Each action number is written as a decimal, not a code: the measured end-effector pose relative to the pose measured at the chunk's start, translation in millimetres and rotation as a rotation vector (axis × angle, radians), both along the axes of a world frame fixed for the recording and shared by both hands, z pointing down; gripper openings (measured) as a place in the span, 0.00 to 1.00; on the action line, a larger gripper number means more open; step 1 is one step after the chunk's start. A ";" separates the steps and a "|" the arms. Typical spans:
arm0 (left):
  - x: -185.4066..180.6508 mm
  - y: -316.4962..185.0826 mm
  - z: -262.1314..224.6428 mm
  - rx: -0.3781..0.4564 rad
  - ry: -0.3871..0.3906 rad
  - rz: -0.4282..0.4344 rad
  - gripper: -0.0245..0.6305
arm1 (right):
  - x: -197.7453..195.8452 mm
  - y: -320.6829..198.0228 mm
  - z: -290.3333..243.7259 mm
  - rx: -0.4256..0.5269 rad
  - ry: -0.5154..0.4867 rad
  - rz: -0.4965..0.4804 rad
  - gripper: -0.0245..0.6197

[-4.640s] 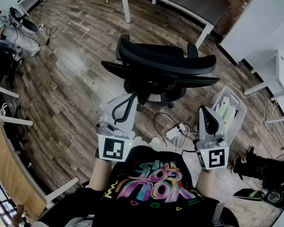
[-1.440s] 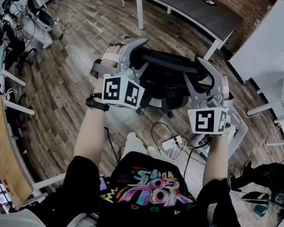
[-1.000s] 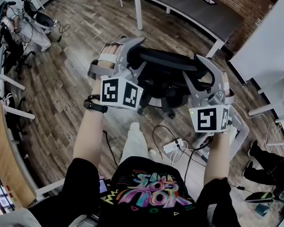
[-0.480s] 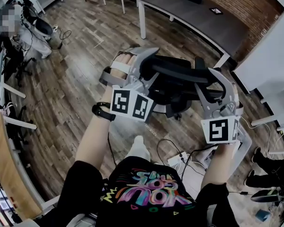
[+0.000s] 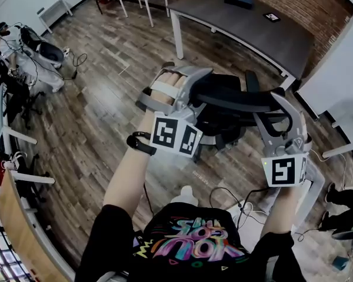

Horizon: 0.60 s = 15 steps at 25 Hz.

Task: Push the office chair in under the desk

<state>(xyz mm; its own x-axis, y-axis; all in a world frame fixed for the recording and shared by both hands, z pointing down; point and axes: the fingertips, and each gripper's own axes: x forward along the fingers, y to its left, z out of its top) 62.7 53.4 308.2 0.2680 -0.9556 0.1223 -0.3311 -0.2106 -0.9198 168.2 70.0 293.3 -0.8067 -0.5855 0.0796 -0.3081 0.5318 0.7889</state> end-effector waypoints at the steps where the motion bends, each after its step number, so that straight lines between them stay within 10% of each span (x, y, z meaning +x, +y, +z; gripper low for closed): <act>1: -2.8 -7.4 0.2 0.001 -0.011 0.011 0.35 | -4.3 -8.4 -0.5 -0.006 -0.009 0.003 0.35; 15: -40.3 -76.1 -6.4 0.049 0.003 0.053 0.30 | -44.2 -86.0 -1.5 -0.031 -0.005 0.031 0.35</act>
